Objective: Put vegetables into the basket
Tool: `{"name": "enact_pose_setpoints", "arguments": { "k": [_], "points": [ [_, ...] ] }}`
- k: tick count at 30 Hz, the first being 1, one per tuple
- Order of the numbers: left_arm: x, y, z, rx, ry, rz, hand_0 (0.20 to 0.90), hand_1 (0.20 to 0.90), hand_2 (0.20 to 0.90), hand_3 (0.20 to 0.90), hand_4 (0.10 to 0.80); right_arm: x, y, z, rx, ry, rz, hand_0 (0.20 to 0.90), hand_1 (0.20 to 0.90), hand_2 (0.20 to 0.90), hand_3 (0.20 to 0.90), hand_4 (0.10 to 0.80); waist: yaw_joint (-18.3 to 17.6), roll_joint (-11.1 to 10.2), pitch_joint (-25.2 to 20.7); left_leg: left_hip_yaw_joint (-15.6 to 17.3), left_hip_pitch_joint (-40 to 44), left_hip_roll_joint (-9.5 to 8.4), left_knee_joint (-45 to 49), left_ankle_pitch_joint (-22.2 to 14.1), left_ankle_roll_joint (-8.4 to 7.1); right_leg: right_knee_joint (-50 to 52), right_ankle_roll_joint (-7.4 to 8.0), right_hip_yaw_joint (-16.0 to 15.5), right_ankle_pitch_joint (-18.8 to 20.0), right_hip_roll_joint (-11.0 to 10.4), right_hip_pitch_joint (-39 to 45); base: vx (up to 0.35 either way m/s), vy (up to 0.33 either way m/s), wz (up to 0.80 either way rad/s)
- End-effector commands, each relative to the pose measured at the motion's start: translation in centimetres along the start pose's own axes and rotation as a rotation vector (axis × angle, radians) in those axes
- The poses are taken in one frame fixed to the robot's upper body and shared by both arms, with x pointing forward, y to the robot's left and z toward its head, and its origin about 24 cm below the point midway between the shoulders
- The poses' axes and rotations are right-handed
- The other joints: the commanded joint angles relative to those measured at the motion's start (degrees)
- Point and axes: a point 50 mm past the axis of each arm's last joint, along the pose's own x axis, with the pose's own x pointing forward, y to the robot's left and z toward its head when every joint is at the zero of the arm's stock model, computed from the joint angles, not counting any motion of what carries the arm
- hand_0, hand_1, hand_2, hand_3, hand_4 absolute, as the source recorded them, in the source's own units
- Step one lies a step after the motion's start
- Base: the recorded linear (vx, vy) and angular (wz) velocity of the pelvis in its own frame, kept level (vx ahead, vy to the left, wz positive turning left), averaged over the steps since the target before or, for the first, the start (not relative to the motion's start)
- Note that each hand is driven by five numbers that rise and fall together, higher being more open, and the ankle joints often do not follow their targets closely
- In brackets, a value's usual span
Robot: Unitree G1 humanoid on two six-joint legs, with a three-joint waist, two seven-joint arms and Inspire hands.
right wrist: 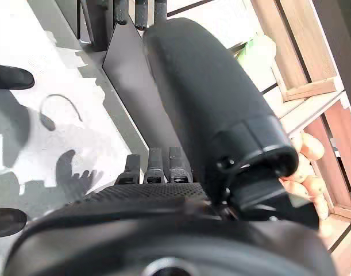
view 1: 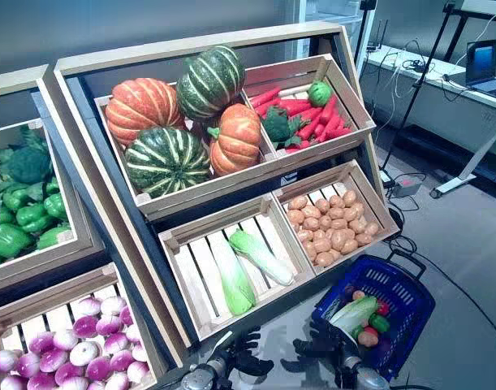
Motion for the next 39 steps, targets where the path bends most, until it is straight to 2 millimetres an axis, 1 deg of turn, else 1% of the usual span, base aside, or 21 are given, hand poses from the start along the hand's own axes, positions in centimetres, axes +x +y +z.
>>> {"name": "enact_pose_setpoints", "arguments": {
  "k": [1, 5, 10, 14, 17, 19, 21, 22, 23, 24, 25, 27, 28, 29, 30, 31, 32, 34, 35, 38, 39],
  "points": [
    [1.7, 0.5, 6.0, 0.128, -0.182, -0.032, 0.900, 0.900, 0.900, 0.900, 0.800, 1.6, 2.2, 4.8, -0.049, -0.183, 0.074, 0.900, 0.900, 0.900, 0.900, 0.800, 0.64, -2.14, 2.78, 2.15, 3.67, 0.08, 0.51, -4.67, -0.35, 0.29, 0.80, -0.52, 1.63, -3.97, 1.38, 0.000, 0.000, 0.00],
    [1.6, 0.5, 6.4, 0.128, -0.212, -0.038, 0.900, 0.900, 0.900, 0.900, 0.800, 1.6, 2.1, 4.9, -0.042, -0.185, 0.075, 0.900, 0.900, 0.900, 0.900, 0.800, 0.59, -2.10, 2.91, 2.34, 3.63, 0.13, 0.51, -4.64, -0.31, 0.29, 0.77, -0.34, 1.64, -3.93, 1.30, 0.000, 0.000, 0.00],
    [1.7, 0.3, 6.7, 0.168, -0.224, -0.039, 0.900, 0.900, 0.900, 0.900, 0.800, 1.7, 2.0, 5.1, -0.032, -0.199, 0.060, 0.900, 0.900, 0.900, 0.900, 0.800, 0.45, -2.10, 3.01, 2.51, 3.53, 0.16, 0.51, -4.53, -0.34, 0.29, 0.75, -0.13, 1.69, -3.85, 1.15, 0.000, 0.000, 0.00],
    [1.7, 0.2, 7.5, 0.166, -0.279, -0.041, 0.900, 0.900, 0.900, 0.900, 0.800, 1.7, 1.9, 5.3, -0.038, -0.212, 0.046, 0.900, 0.900, 0.900, 0.900, 0.800, 0.09, -1.89, 3.36, 2.36, 3.27, 0.13, 0.51, -4.50, -0.36, 0.29, 0.65, 0.77, 1.69, -3.65, 0.78, 0.000, 0.000, 0.00],
    [1.3, 0.2, 8.9, 0.171, -0.384, -0.057, 0.900, 0.900, 0.900, 0.900, 0.800, 1.6, 1.8, 5.3, -0.037, -0.216, 0.038, 0.900, 0.900, 0.900, 0.900, 0.800, -0.10, -1.81, 3.46, 2.22, 3.17, -0.09, 0.51, -4.64, -0.33, 0.29, 0.66, 1.31, 1.76, -3.60, 0.52, 0.000, 0.000, 0.00],
    [0.6, 0.2, 11.3, 0.191, -0.526, -0.088, 0.900, 0.900, 0.900, 0.900, 0.800, 1.5, 1.4, 5.3, -0.014, -0.210, 0.030, 0.900, 0.900, 0.900, 0.900, 0.800, -0.21, -1.77, 3.77, 2.40, 3.12, -0.11, 0.51, -4.65, -0.39, 0.29, 0.71, 1.52, 1.88, -3.68, 0.37, 0.000, 0.000, 0.00],
    [0.2, 0.3, 12.3, 0.188, -0.582, -0.099, 0.900, 0.900, 0.900, 0.900, 0.800, 1.5, 1.3, 5.2, -0.010, -0.208, 0.027, 0.900, 0.900, 0.900, 0.900, 0.800, -0.22, -1.78, 3.84, 2.48, 3.16, -0.14, 0.51, -4.72, -0.37, 0.29, 0.74, 1.58, 1.89, -3.70, 0.38, 0.000, 0.000, 0.00],
    [-0.7, 0.6, 14.2, 0.181, -0.682, -0.113, 0.900, 0.900, 0.900, 0.900, 0.800, 1.4, 1.1, 5.3, -0.005, -0.209, 0.022, 0.900, 0.900, 0.900, 0.900, 0.800, -0.16, -1.72, 4.01, 2.51, 3.20, -0.25, 0.51, -4.96, -0.22, 0.29, 0.74, 1.54, 1.78, -3.72, 0.42, 0.000, 0.000, 0.00],
    [-1.4, 0.9, 15.4, 0.175, -0.748, -0.122, 0.900, 0.900, 0.900, 0.900, 0.800, 1.3, 1.0, 5.3, -0.003, -0.211, 0.017, 0.900, 0.900, 0.900, 0.900, 0.800, -0.08, -1.69, 4.12, 2.55, 3.23, -0.26, 0.51, -5.06, -0.17, 0.29, 0.78, 1.40, 1.76, -3.80, 0.45, 0.000, 0.000, 0.00],
    [-1.4, 0.9, 15.4, 0.175, -0.747, -0.122, 0.900, 0.900, 0.900, 0.900, 0.800, 1.3, 1.0, 5.3, -0.002, -0.211, 0.017, 0.900, 0.900, 0.900, 0.900, 0.800, -0.09, -1.71, 4.12, 2.55, 3.25, -0.26, 0.51, -5.07, -0.17, 0.29, 0.78, 1.40, 1.76, -3.80, 0.46, 0.000, 0.000, 0.00],
    [-2.4, 1.3, 16.9, 0.176, -0.829, -0.132, 0.900, 0.900, 0.900, 0.900, 0.800, 1.1, 0.8, 5.3, -0.002, -0.216, 0.012, 0.900, 0.900, 0.900, 0.900, 0.800, 0.07, -1.64, 4.21, 2.66, 3.32, -0.21, 0.51, -5.15, -0.12, 0.29, 0.79, 1.02, 1.74, -3.94, 0.58, 0.000, 0.000, 0.00],
    [-3.7, 1.9, 18.4, 0.172, -0.929, -0.133, 0.900, 0.900, 0.900, 0.900, 0.800, 1.0, 0.8, 5.4, -0.002, -0.226, 0.008, 0.900, 0.900, 0.900, 0.900, 0.800, 0.36, -1.52, 4.15, 2.70, 3.40, -0.23, 0.51, -5.19, -0.12, 0.29, 0.85, 0.41, 1.75, -4.11, 0.78, 0.000, 0.000, 0.00],
    [-3.9, 2.0, 18.7, 0.167, -0.943, -0.133, 0.900, 0.900, 0.900, 0.900, 0.800, 1.0, 0.8, 5.4, -0.002, -0.228, 0.006, 0.900, 0.900, 0.900, 0.900, 0.800, 0.40, -1.51, 4.11, 2.71, 3.44, -0.24, 0.51, -5.21, -0.13, 0.29, 0.85, 0.31, 1.72, -4.15, 0.84, 0.000, 0.000, 0.00],
    [-4.8, 2.4, 19.7, 0.159, -1.009, -0.118, 0.900, 0.900, 0.900, 0.900, 0.800, 0.9, 0.8, 5.6, -0.006, -0.245, 0.004, 0.900, 0.900, 0.900, 0.900, 0.800, 0.56, -1.47, 3.97, 2.66, 3.49, -0.27, 0.51, -5.29, -0.13, 0.29, 0.85, 0.02, 1.62, -4.26, 1.00, 0.000, 0.000, 0.00],
    [-5.3, 2.8, 20.3, 0.148, -1.043, -0.099, 0.900, 0.900, 0.900, 0.900, 0.800, 0.9, 0.8, 5.8, 0.000, -0.254, 0.007, 0.900, 0.900, 0.900, 0.900, 0.800, 0.65, -1.46, 3.92, 2.63, 3.54, -0.26, 0.51, -5.31, -0.17, 0.29, 0.83, -0.14, 1.54, -4.31, 1.10, 0.000, 0.000, 0.00],
    [-5.3, 2.8, 20.3, 0.148, -1.042, -0.099, 0.900, 0.900, 0.900, 0.900, 0.800, 0.9, 0.8, 5.8, 0.000, -0.254, 0.007, 0.900, 0.900, 0.900, 0.900, 0.800, 0.63, -1.47, 3.92, 2.63, 3.55, -0.26, 0.51, -5.31, -0.17, 0.29, 0.83, -0.15, 1.54, -4.31, 1.11, 0.000, 0.000, 0.00],
    [-6.3, 3.9, 21.3, 0.127, -1.098, -0.020, 0.900, 0.900, 0.900, 0.900, 0.800, 0.7, 0.9, 6.3, 0.039, -0.278, 0.019, 0.900, 0.900, 0.900, 0.900, 0.800, 0.69, -1.45, 3.96, 2.54, 3.64, -0.27, 0.51, -5.31, -0.20, 0.29, 0.79, -0.24, 1.48, -4.36, 1.27, 0.000, 0.000, 0.00],
    [-6.9, 4.7, 21.9, 0.125, -1.129, 0.068, 0.900, 0.900, 0.900, 0.900, 0.800, 0.5, 1.0, 6.5, 0.058, -0.296, 0.030, 0.900, 0.900, 0.900, 0.900, 0.800, 0.59, -1.47, 3.94, 2.57, 3.72, -0.20, 0.51, -5.32, -0.24, 0.29, 0.78, -0.23, 1.39, -4.38, 1.37, 0.017, 0.000, 0.00],
    [-7.5, 5.8, 22.5, 0.121, -1.154, 0.194, 0.900, 0.900, 0.900, 0.900, 0.800, 0.2, 1.2, 6.6, 0.069, -0.316, 0.042, 0.900, 0.900, 0.900, 0.900, 0.800, 0.51, -1.52, 3.74, 2.51, 3.79, -0.14, 0.51, -5.27, -0.31, 0.29, 0.79, -0.27, 1.34, -4.42, 1.47, 0.049, -0.002, 0.00],
    [-8.1, 7.1, 22.9, 0.124, -1.153, 0.349, 0.900, 0.900, 0.900, 0.900, 0.800, -0.1, 1.2, 6.8, 0.085, -0.340, 0.046, 0.900, 0.900, 0.900, 0.900, 0.800, 0.38, -1.66, 3.46, 2.46, 4.10, -0.02, 0.51, -5.22, -0.40, 0.29, 0.78, -0.40, 1.15, -4.47, 1.83, 0.072, -0.001, 0.01],
    [-8.1, 8.0, 22.8, 0.143, -1.112, 0.482, 0.900, 0.900, 0.900, 0.900, 0.800, -0.3, 1.3, 7.1, 0.102, -0.359, 0.044, 0.900, 0.900, 0.900, 0.900, 0.800, 0.19, -1.82, 3.45, 2.57, 4.57, 0.16, 0.51, -4.98, -0.48, 0.29, 0.72, -0.45, 1.09, -4.49, 2.19, 0.107, 0.002, 0.01]
  ]
}}
